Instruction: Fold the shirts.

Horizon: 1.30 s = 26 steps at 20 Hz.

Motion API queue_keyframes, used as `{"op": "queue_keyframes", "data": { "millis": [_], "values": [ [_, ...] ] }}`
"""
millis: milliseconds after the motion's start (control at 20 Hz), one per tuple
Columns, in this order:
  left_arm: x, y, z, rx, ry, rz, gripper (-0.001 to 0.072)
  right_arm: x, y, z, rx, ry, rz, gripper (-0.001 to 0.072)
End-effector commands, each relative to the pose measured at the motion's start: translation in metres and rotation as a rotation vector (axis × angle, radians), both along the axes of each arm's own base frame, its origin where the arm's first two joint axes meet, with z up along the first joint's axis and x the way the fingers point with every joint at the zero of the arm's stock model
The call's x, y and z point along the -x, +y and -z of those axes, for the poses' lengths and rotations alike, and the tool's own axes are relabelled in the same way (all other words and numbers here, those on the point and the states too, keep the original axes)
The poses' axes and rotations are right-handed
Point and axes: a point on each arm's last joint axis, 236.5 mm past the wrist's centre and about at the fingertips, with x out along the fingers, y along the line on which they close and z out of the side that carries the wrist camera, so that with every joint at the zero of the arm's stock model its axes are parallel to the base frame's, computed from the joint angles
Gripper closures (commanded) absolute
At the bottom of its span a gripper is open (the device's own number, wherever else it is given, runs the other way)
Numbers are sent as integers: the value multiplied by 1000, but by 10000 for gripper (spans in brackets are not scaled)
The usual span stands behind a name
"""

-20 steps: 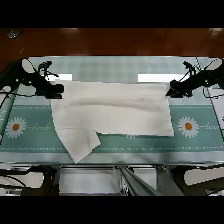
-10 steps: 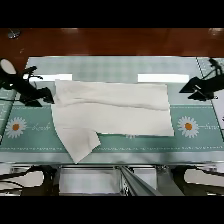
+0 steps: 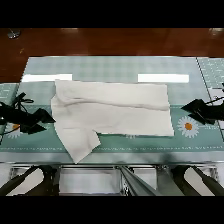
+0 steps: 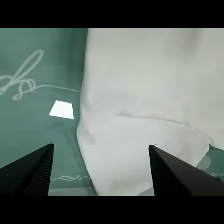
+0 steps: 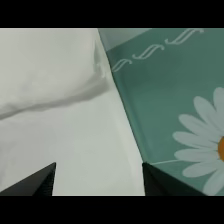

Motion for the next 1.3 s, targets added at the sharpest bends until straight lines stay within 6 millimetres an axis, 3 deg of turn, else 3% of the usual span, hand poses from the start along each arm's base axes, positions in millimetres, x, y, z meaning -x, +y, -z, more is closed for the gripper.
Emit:
{"op": "queue_keyframes", "data": {
  "millis": [0,300,500,600,750,850,900,1000,1100,1250],
  "values": [
    [10,-11,13,35,-16,-43,5,14,16,8,-45,7,-25,91],
    [22,-40,24,150,-27,-37,5,20,20,8,-57,25,-45,91],
    [44,-51,39,178,22,-38,5,20,21,8,-58,26,-44,91],
    [41,-61,38,223,-14,-41,6,20,20,8,-60,27,-38,91],
    [20,-65,39,240,-87,-116,7,18,18,9,-62,39,-4,91],
    [17,-66,41,223,-102,-104,29,25,3,18,-1,82,24,91],
    [18,-69,41,223,-101,-92,224,35,-11,28,57,141,58,91],
    [17,-72,40,227,-126,-55,692,62,-32,43,147,274,94,91],
    [15,-74,37,238,-144,-45,686,90,-28,54,148,373,53,91],
    [14,-75,36,241,-150,-40,686,120,0,66,49,475,16,91]
  ]
}}
